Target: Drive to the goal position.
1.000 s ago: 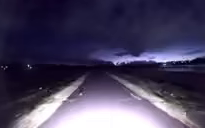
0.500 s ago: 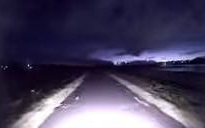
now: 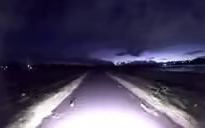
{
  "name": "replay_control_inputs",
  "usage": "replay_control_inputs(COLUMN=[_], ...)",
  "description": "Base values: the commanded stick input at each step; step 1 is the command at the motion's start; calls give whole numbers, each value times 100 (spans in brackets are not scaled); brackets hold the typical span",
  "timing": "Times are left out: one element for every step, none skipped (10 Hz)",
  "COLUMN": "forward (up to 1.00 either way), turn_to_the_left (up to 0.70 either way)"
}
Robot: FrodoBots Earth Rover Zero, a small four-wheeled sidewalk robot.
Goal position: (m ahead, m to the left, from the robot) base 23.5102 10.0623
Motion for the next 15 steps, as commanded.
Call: replay_control_inputs(forward=[70, 70, 70, 70, 70, 70, 70, 70, 70, 70, 70, 70, 70, 70, 70], turn_to_the_left=[0, 0, 0, 0, 0, 0, 0, 0, 0, 0, 0, 0, 0, 0, 0])
